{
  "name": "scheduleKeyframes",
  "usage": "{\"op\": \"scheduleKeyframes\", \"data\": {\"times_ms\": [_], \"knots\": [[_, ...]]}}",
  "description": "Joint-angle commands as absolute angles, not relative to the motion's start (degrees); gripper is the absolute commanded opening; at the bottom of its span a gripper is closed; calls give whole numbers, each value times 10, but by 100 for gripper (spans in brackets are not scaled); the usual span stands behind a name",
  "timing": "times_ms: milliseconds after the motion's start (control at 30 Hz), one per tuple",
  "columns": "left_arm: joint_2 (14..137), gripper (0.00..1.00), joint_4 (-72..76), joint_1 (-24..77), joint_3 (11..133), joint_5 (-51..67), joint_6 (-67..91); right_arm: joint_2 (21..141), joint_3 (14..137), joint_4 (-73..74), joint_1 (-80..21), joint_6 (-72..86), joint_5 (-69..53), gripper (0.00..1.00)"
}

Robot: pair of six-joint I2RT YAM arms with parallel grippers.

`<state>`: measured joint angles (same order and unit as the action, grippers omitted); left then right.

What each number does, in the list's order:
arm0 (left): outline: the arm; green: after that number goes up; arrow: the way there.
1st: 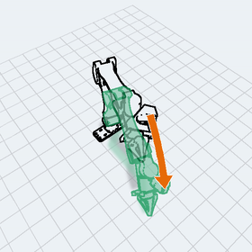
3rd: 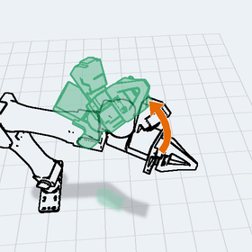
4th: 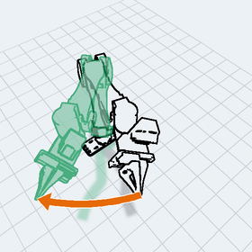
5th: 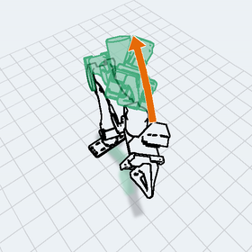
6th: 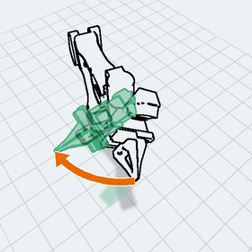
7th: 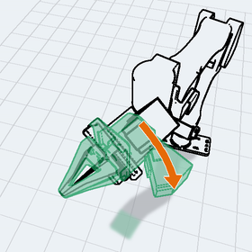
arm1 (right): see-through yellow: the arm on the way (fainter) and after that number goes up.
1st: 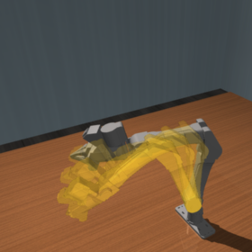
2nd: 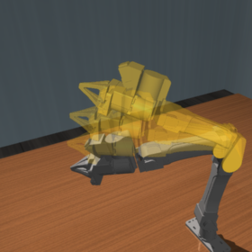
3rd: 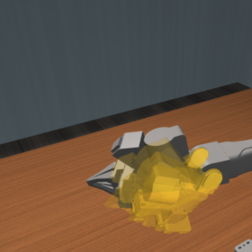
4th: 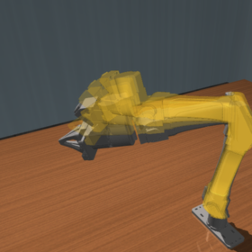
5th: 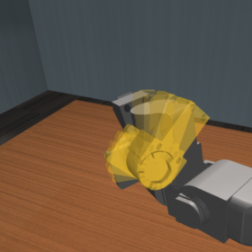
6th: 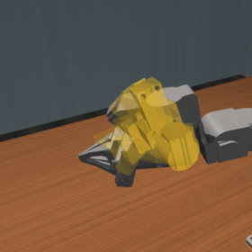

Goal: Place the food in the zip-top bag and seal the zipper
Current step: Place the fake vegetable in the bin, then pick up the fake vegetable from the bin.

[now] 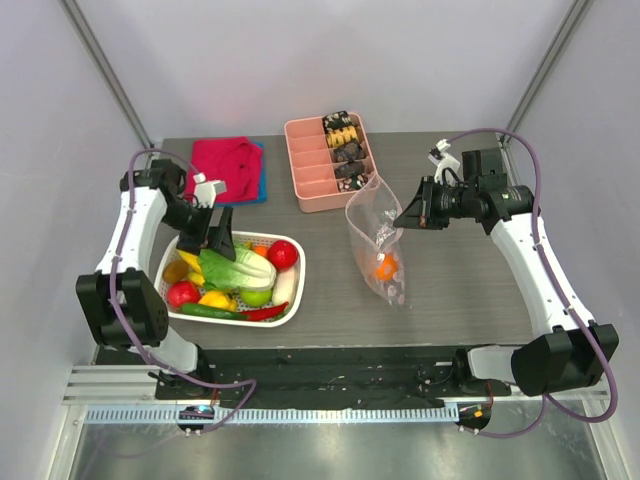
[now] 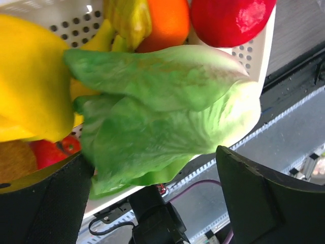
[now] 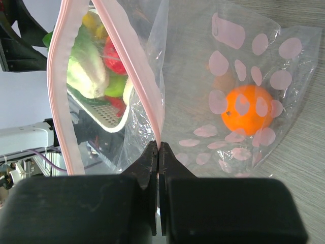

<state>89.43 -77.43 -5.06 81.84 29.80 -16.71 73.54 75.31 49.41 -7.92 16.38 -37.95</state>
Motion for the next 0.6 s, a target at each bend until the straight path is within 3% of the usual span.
{"op": "scheduleKeyframes", "data": {"times_ms": [0,167,267,300,367,467,567], "knots": [[903,92,-830,-18,816,338,-159,737,758,491,-82,155,-372,1],[907,82,-825,25,802,351,-155,737,757,491,-82,153,-372,1],[912,63,-831,25,810,344,-156,737,758,492,-82,153,-371,1],[911,51,-836,26,817,345,-157,736,758,492,-83,153,-371,1],[905,40,-857,26,844,355,-159,734,760,495,-82,153,-372,1],[882,14,-888,25,892,379,-163,732,757,496,-82,152,-374,1],[865,0,-927,26,941,393,-170,732,754,495,-82,153,-380,1]]}}
